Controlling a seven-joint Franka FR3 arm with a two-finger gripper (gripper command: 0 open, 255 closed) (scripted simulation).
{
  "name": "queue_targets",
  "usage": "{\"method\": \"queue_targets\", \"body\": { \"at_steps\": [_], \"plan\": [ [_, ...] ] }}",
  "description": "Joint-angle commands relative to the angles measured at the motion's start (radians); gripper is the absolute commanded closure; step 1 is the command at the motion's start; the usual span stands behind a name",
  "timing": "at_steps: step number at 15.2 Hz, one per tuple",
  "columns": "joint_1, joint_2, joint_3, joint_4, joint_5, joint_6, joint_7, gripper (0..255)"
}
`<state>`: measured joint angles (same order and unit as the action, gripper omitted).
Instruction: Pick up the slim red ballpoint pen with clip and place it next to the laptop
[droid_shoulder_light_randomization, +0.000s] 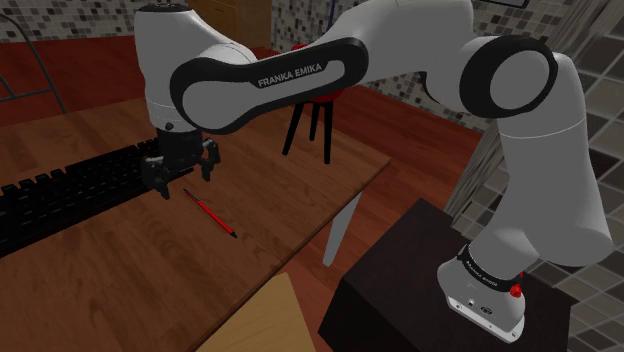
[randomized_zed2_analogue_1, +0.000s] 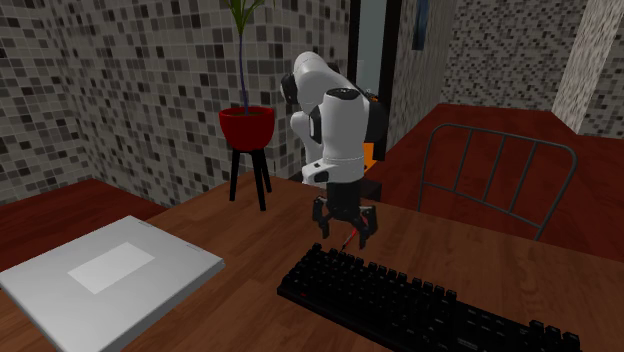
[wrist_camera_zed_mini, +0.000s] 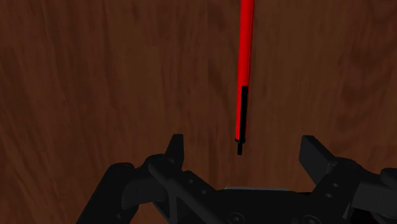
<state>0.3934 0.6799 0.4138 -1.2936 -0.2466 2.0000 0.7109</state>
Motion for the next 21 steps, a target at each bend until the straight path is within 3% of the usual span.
{"method": "queue_targets", "body": {
  "at_steps": [1, 7, 8, 17, 21],
  "plan": [
    [0.003, 0.007, -0.001, 0.002, -0.002, 0.006, 0.002, 0],
    [0.003, 0.007, -0.001, 0.002, -0.002, 0.006, 0.002, 0],
    [0.003, 0.007, -0.001, 0.002, -0.002, 0.006, 0.002, 255],
    [0.003, 0.007, -0.001, 0.002, -0.002, 0.006, 0.002, 255],
    [0.005, -0.006, 0.003, 0.036, 0.004, -0.040, -0.002, 255]
  ]
}}
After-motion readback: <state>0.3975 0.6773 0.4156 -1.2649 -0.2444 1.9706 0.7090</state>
